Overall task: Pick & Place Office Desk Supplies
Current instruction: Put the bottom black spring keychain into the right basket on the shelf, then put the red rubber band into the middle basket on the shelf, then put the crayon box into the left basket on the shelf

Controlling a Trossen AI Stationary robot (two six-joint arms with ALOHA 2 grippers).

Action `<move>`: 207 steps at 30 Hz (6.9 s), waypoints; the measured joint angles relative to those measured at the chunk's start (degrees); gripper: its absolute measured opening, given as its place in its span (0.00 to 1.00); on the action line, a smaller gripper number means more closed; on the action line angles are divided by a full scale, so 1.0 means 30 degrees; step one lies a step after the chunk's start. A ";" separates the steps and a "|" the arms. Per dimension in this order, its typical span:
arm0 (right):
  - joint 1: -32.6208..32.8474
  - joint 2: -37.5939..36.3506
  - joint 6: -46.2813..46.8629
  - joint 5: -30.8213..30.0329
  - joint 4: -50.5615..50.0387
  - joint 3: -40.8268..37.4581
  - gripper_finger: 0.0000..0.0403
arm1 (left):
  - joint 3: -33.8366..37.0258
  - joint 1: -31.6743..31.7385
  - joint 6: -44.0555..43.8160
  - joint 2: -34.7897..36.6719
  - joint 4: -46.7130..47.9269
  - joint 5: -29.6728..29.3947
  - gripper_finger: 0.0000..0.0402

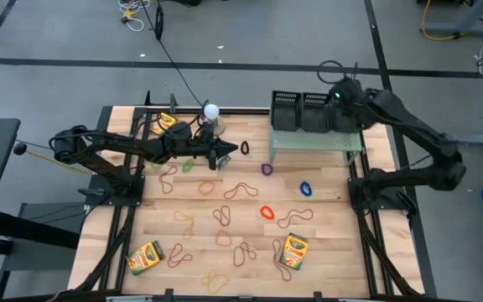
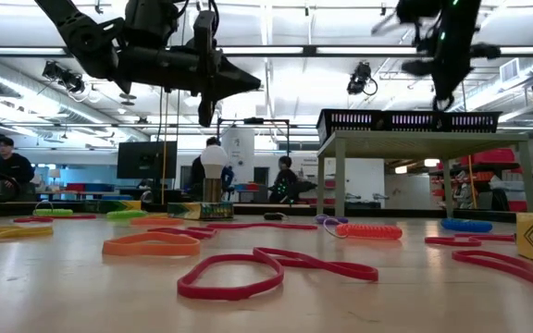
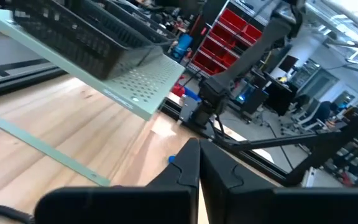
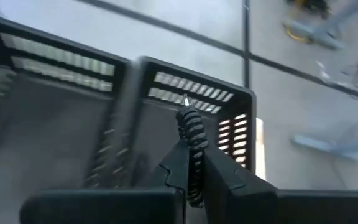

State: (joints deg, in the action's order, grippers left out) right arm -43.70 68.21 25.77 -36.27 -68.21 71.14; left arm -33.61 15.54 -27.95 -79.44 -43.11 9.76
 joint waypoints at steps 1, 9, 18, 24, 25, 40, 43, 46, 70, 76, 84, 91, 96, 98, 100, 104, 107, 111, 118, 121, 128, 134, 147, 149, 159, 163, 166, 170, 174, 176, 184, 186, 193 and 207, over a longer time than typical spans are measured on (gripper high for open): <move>-0.0456 0.0399 -0.0226 -0.0006 0.0165 -0.0100 0.07 | 0.0000 -0.0099 0.0020 0.0000 0.0000 -0.0008 0.02; -0.1268 0.2565 -0.0543 -0.0066 0.0249 -0.0133 0.11 | 0.0005 -0.0736 0.0338 0.0000 -0.0093 -0.1262 0.03; -0.1268 0.2731 0.0586 -0.0497 -0.0454 0.0151 0.35 | 0.0007 -0.0769 0.0093 0.0061 -0.0145 -0.2238 0.03; -0.1211 0.2727 0.0406 -0.0360 -0.2634 0.1758 0.42 | 0.0007 -0.0494 0.0265 0.0087 -0.0582 -0.2261 0.03; -0.1131 0.2706 0.0254 -0.0220 -0.3088 0.2171 0.42 | 0.0007 -0.0415 0.0265 0.0087 -0.0586 -0.2260 0.03; 0.7432 -0.2975 0.2064 0.2691 -0.1663 0.2152 0.03 | 0.0785 -0.1330 0.1787 0.0679 -0.1003 -0.2595 0.02; 0.9838 -0.3608 0.3026 0.2812 -0.0686 0.1430 0.05 | 0.1942 -0.1308 0.1499 0.0678 -0.2927 -0.2621 0.02; 1.2024 -0.3674 0.3491 0.2958 0.0795 0.0535 0.04 | 0.3047 -0.1279 0.1331 0.0678 -0.4611 -0.2884 0.02; 2.0565 0.5027 0.2241 0.8726 0.7973 -0.4198 0.33 | 0.4051 -0.1301 0.1265 0.0663 -0.4495 -0.2602 0.04; 2.0851 0.7592 -0.0402 1.0939 0.7791 -0.4198 0.38 | 0.4051 -0.1301 0.1271 0.0663 -0.4488 -0.2595 0.04; 2.0851 0.9868 -0.2267 1.1344 0.7646 -0.4198 0.35 | 0.4044 -0.1294 0.1278 0.0656 -0.4402 -0.1962 0.04; 2.0822 1.0597 -0.2919 1.1786 0.7536 -0.4242 0.22 | 0.4036 -0.1294 0.1271 0.0656 -0.4334 -0.1546 0.04; 2.0815 1.0694 -0.3262 1.2278 0.7757 -0.4743 0.22 | 0.4022 -0.1294 0.1357 0.0656 -0.4204 -0.1573 0.04; 2.0815 1.0678 -0.3308 1.2456 0.7770 -0.5116 0.24 | 0.4022 -0.1294 0.1366 0.0656 -0.4192 -0.1590 0.04; 2.0815 1.0572 -0.3518 1.2605 0.8027 -0.5481 0.26 | 0.4022 -0.1296 0.1362 0.0656 -0.4120 -0.1605 0.04; 2.0808 1.0563 -0.3982 1.2626 0.8358 -0.5777 0.24 | 0.4022 -0.1308 0.1338 0.0656 -0.4116 -0.1706 0.04; 2.0793 1.0570 -0.4424 1.2706 0.8556 -0.5657 0.15 | 0.4022 -0.1308 0.1315 0.0656 -0.4116 -0.1743 0.04; 2.0779 1.0362 -0.4612 1.2898 0.8551 -0.5353 0.02 | 0.4022 -0.1308 0.1315 0.0656 -0.4116 -0.1750 0.04; 2.0823 0.8534 -0.3439 1.3179 0.8254 -0.4763 0.01 | 0.4022 -0.1294 0.1325 0.0648 -0.4131 -0.1757 0.04; 2.0869 0.7375 -0.2557 1.3007 0.7817 -0.4374 0.01 | 0.4022 -0.1294 0.1336 0.0648 -0.4149 -0.1766 0.04; 2.0731 0.5016 -0.1530 1.0876 0.5551 -0.3207 0.00 | 0.4022 -0.1294 0.1817 0.0648 -0.4131 -0.2353 0.04; 2.0700 0.3881 -0.0861 0.9207 0.3899 -0.2091 0.00 | 0.4026 -0.1294 0.2235 0.0648 -0.4131 -0.2471 0.04; 1.9123 0.3583 -0.1863 0.4672 0.1084 0.3867 0.00 | 0.4022 -0.1294 0.2254 0.0648 -0.4138 -0.2730 0.04; 1.8582 0.3585 -0.2313 0.3886 0.0990 0.4893 0.00 | 0.4022 -0.1294 0.2261 0.0648 -0.4146 -0.2816 0.04; 1.4347 0.3590 -0.3378 0.0531 0.1251 0.9514 0.00 | 0.4022 -0.1301 0.2183 0.0648 -0.4146 -0.3767 0.04; 1.1994 0.3585 -0.3388 -0.0421 0.1383 1.0775 0.00 | 0.4022 -0.1301 0.2177 0.0648 -0.4146 -0.3900 0.04; 0.9885 0.3583 -0.3724 -0.0474 0.1330 1.0997 0.00 | 0.4029 -0.1301 0.2182 0.0648 -0.4146 -0.4213 0.04; 0.7069 0.3583 -0.3889 0.0224 0.0559 1.0287 0.00 | 0.4022 -0.1299 0.2174 0.0648 -0.4146 -0.4271 0.04; 0.4828 0.3598 -0.3965 0.1302 0.0533 0.8594 0.00 | 0.4023 -0.1308 0.2101 0.0648 -0.4146 -0.4271 0.04; 0.3841 0.3598 -0.4304 0.1319 0.0624 0.7708 0.00 | 0.4022 -0.1301 0.2109 0.0648 -0.4146 -0.4271 0.04; 0.1794 0.3598 -0.4333 0.2749 0.1483 0.4408 0.00 | 0.4022 -0.1294 0.2107 0.0648 -0.4146 -0.4271 0.04; 0.1602 0.3598 -0.4323 0.3011 0.1839 0.3755 0.01 | 0.4022 -0.1294 0.2032 0.0648 -0.4152 -0.4271 0.04; 0.1319 0.3605 -0.3373 0.3836 0.2081 0.2911 0.14 | 0.4022 -0.1294 0.0601 0.0648 -0.4143 -0.4263 0.04; 0.1326 0.3604 -0.3872 0.4116 0.1614 0.4173 0.42 | 0.4029 -0.1279 -0.0456 0.0648 -0.5105 -0.4257 0.04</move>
State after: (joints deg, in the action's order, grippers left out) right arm -39.72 79.02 14.16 -23.92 -63.37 83.66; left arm -21.52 11.70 -29.32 -77.49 -58.43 -3.01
